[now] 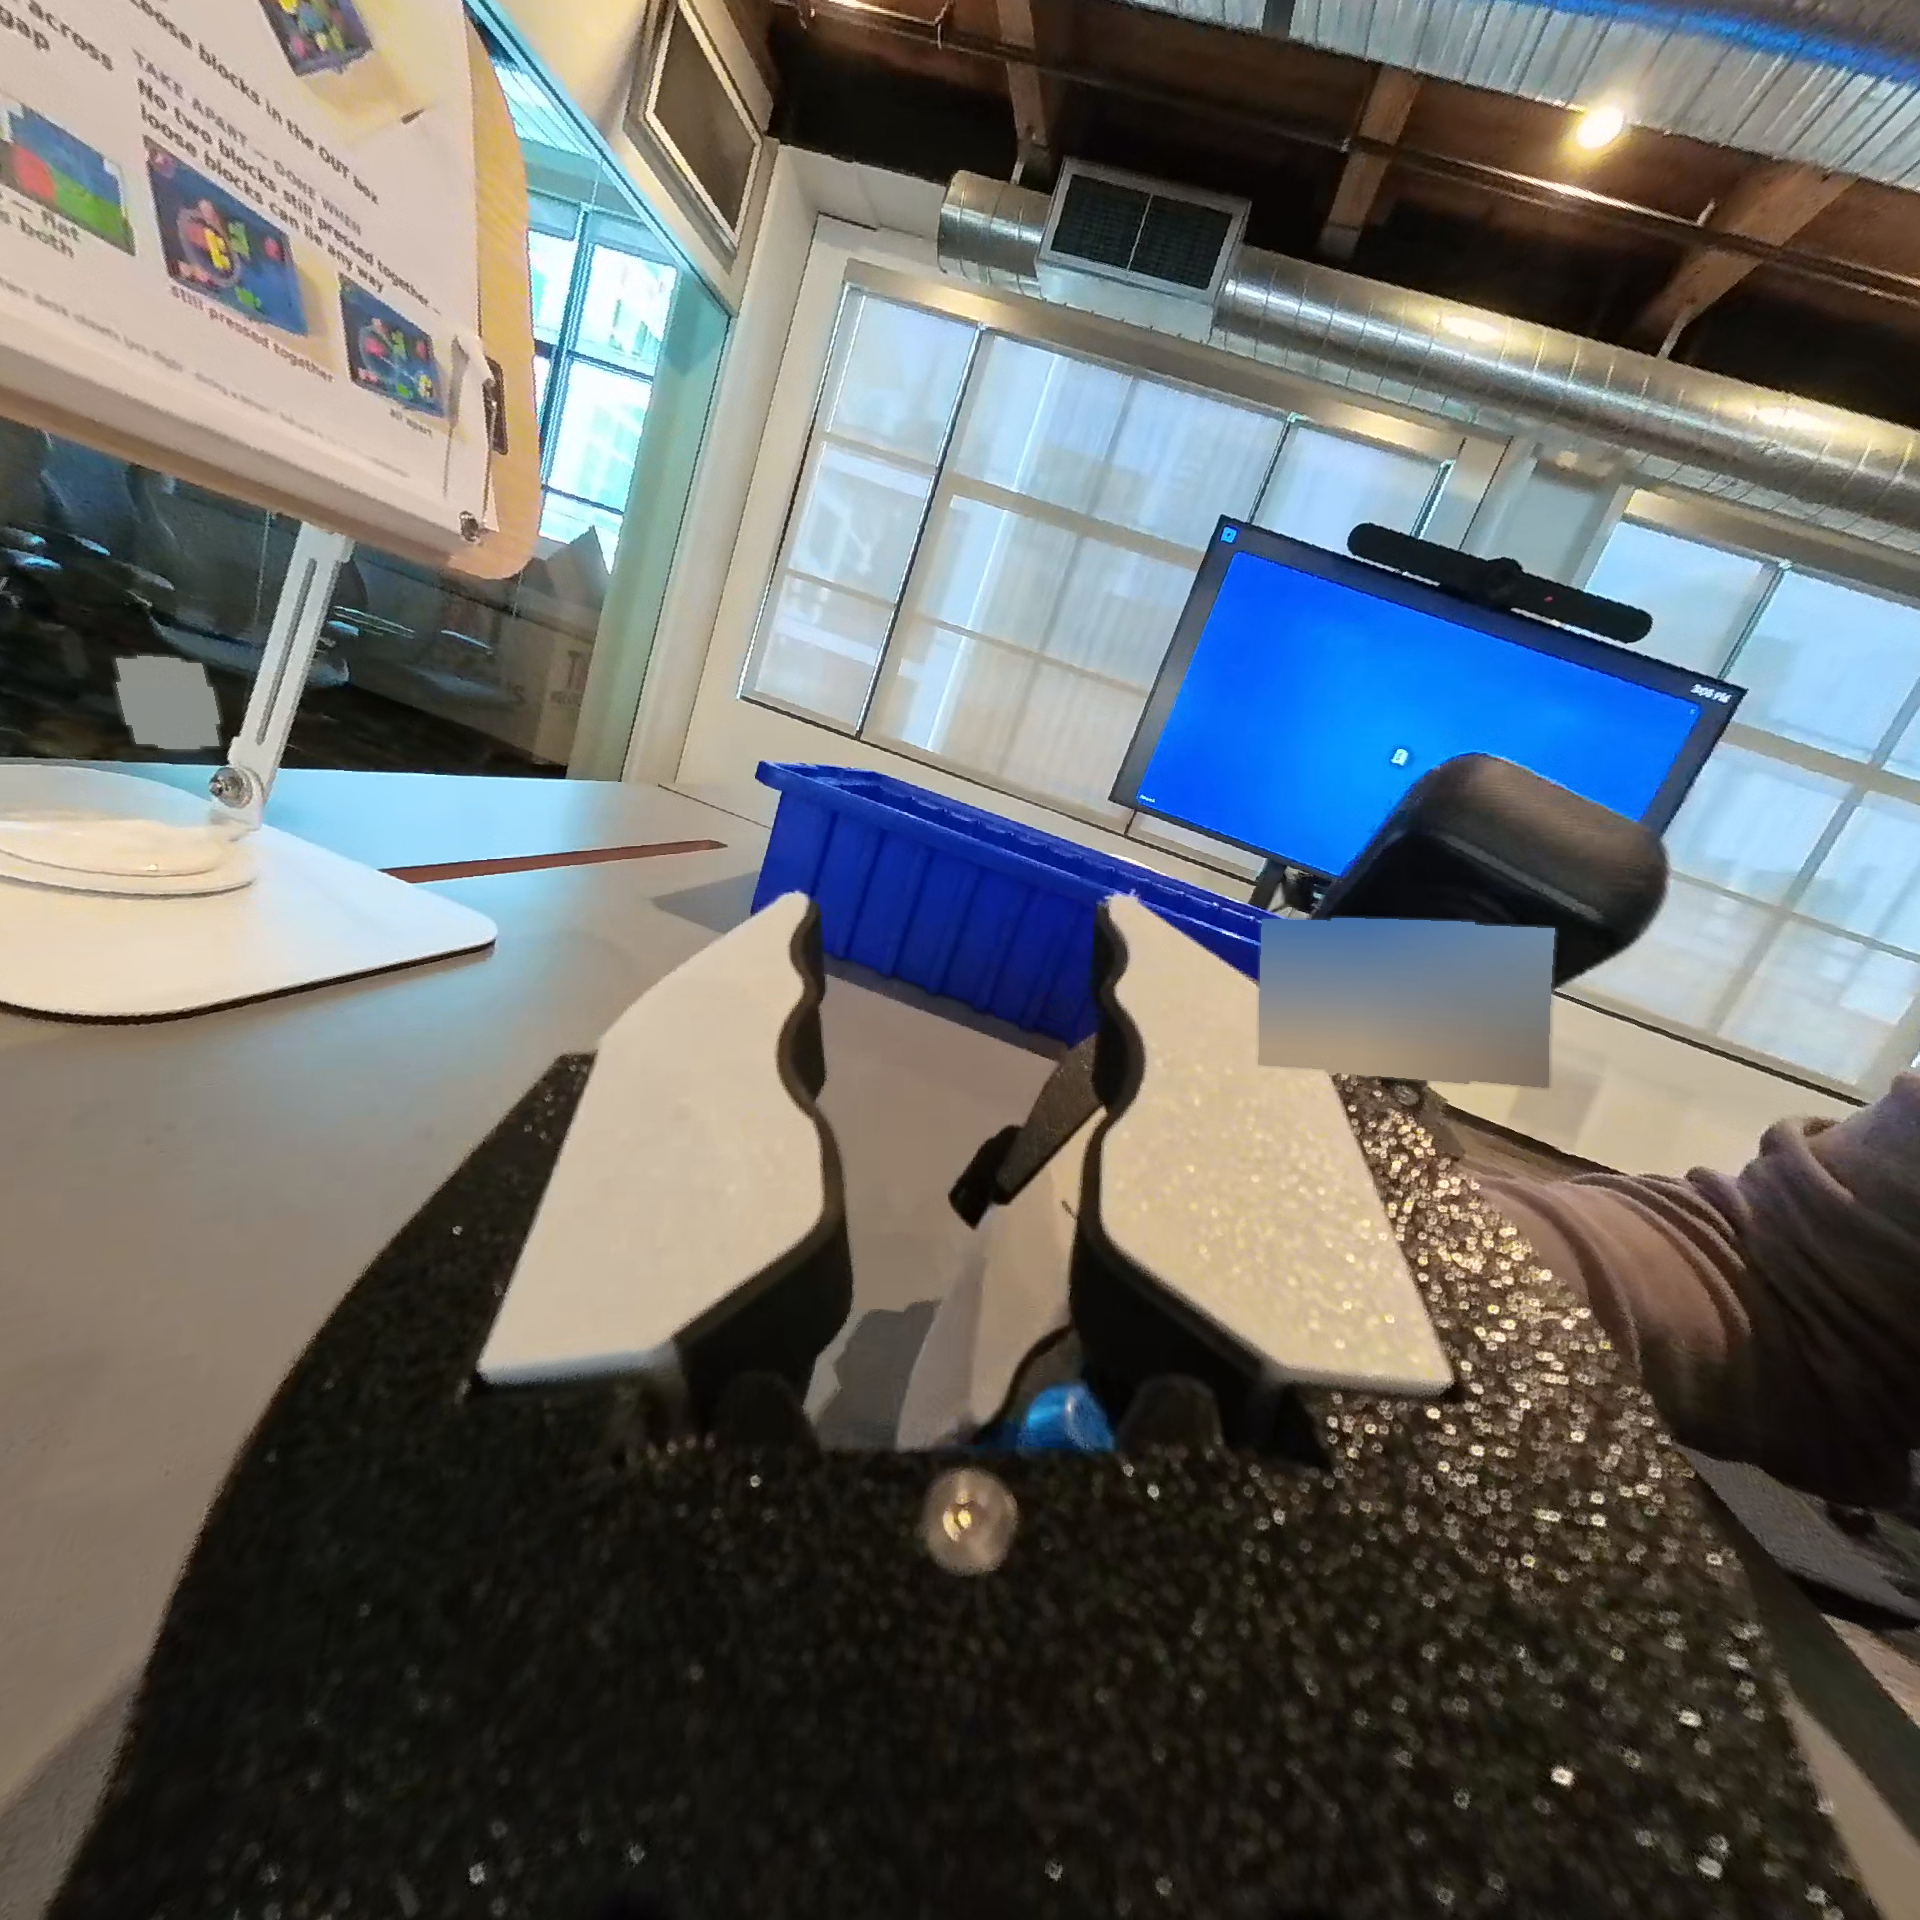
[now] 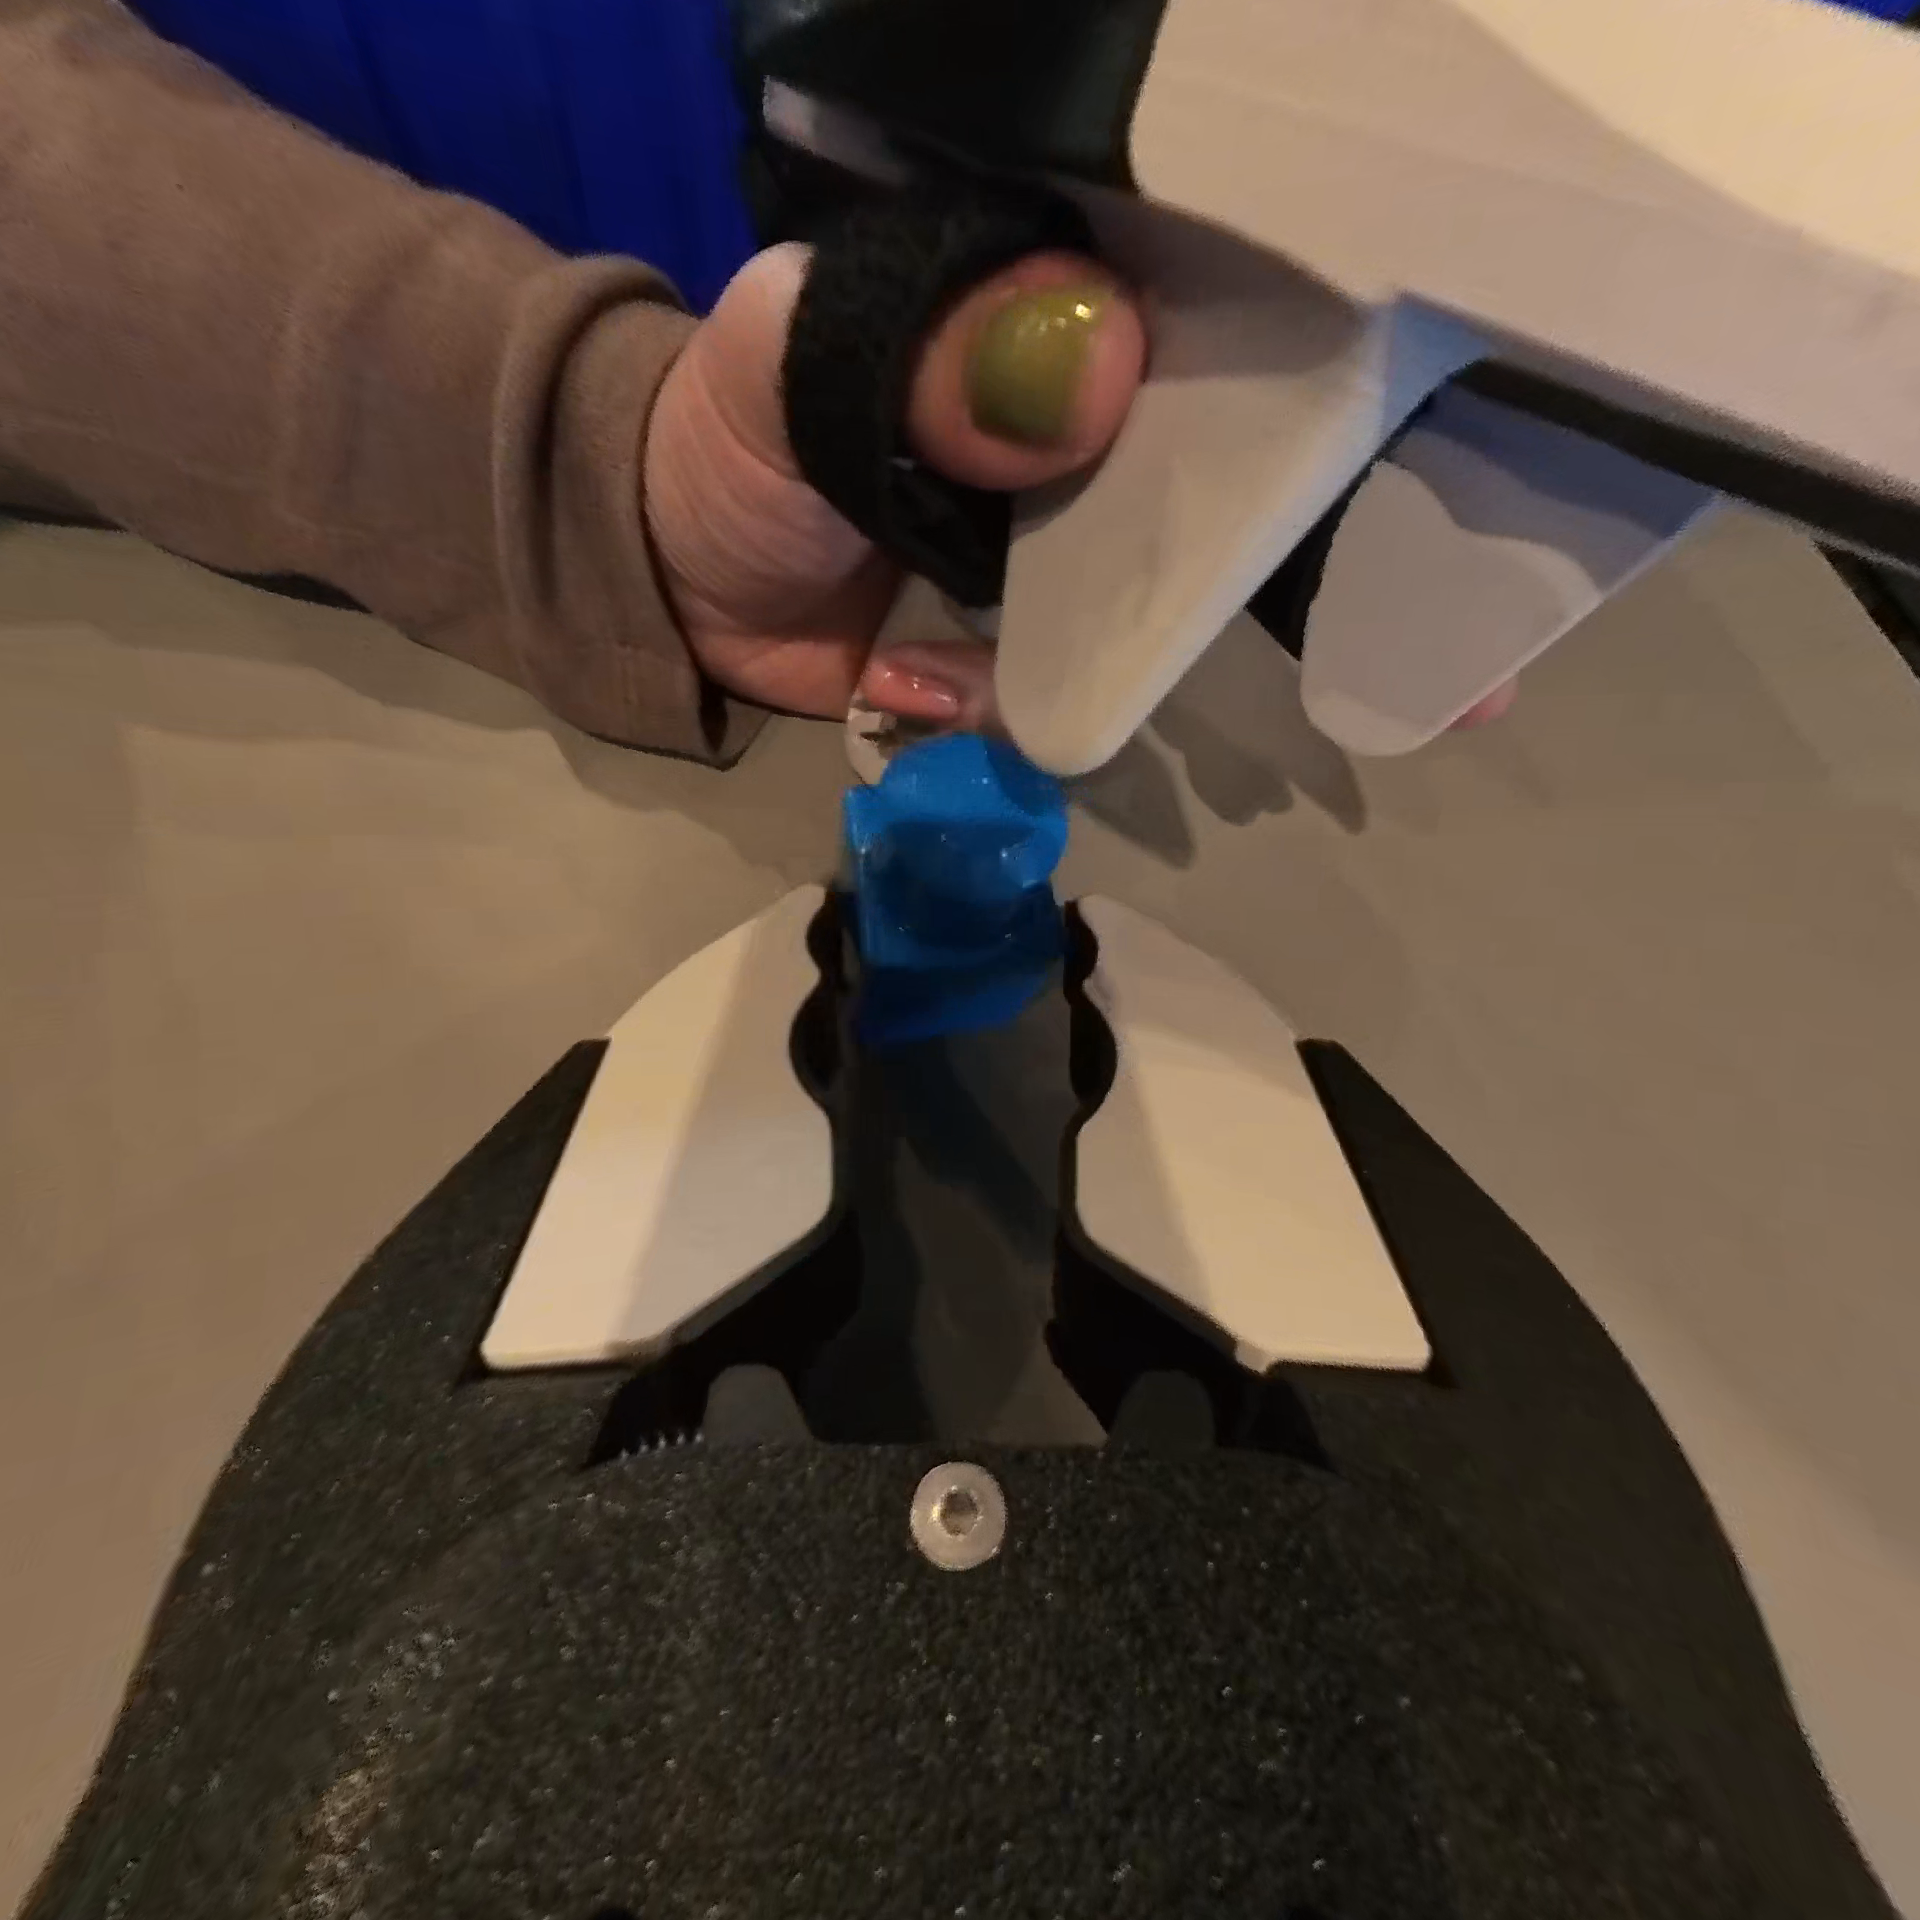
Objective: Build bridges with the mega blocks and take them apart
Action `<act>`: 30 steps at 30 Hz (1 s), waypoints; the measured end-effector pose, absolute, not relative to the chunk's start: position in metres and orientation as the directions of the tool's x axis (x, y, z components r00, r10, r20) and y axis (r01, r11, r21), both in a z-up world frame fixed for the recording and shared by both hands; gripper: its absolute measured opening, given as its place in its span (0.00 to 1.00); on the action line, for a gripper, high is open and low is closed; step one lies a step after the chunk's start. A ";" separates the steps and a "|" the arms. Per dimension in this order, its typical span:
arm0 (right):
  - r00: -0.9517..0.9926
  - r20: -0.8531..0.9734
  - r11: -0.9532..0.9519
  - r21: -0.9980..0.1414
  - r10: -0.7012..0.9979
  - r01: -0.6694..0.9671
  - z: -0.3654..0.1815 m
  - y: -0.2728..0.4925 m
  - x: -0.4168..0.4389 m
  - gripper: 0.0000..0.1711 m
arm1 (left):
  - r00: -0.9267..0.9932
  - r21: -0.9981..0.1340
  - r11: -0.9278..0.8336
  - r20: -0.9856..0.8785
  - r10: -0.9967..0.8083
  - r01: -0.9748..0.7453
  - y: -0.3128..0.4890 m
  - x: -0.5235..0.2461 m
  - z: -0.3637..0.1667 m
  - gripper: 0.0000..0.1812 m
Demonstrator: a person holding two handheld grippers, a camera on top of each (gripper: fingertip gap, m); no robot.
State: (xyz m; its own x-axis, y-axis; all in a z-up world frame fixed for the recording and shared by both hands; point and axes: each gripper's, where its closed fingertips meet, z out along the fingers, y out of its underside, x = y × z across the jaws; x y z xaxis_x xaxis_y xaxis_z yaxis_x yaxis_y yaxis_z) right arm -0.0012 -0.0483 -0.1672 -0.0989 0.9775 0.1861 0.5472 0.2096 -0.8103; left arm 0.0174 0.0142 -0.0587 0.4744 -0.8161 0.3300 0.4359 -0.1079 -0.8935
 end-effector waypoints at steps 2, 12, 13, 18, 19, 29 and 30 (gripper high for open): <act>-0.098 0.193 0.215 -0.811 0.976 0.545 -0.167 -0.048 -0.001 0.24 | 0.469 -0.892 -0.112 0.334 -0.818 0.438 0.014 0.017 -0.059 0.27; 0.009 0.283 0.231 -0.803 0.959 0.549 -0.159 -0.029 0.006 0.23 | 0.474 -0.889 -0.115 0.342 -0.811 0.443 0.016 0.016 -0.059 0.27; 0.039 0.297 0.228 -0.804 0.954 0.549 -0.156 -0.023 0.009 0.23 | 0.477 -0.889 -0.115 0.343 -0.809 0.444 0.016 0.016 -0.059 0.27; 0.219 0.348 0.178 -0.813 0.912 0.554 -0.138 0.010 0.031 0.22 | 0.503 -0.882 -0.122 0.368 -0.782 0.454 0.021 0.012 -0.061 0.26; 0.259 0.362 0.167 -0.812 0.895 0.559 -0.135 0.018 0.037 0.22 | 0.503 -0.881 -0.125 0.372 -0.781 0.457 0.022 0.011 -0.061 0.26; 0.677 0.415 -0.003 -0.851 0.607 0.525 -0.085 0.090 0.127 0.22 | 0.492 -0.876 -0.135 0.381 -0.783 0.463 0.022 0.011 -0.061 0.26; 0.707 0.409 -0.017 -0.859 0.577 0.512 -0.080 0.094 0.137 0.22 | 0.491 -0.876 -0.136 0.382 -0.783 0.463 0.022 0.011 -0.061 0.26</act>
State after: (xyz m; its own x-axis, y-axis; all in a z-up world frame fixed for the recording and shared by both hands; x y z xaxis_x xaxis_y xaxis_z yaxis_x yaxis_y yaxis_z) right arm 0.1367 0.0943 -0.0798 0.7067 0.5770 0.4093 0.5116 -0.0172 -0.8591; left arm 0.0113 0.0220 -0.0612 0.4910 -0.7832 0.3815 0.4634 -0.1361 -0.8756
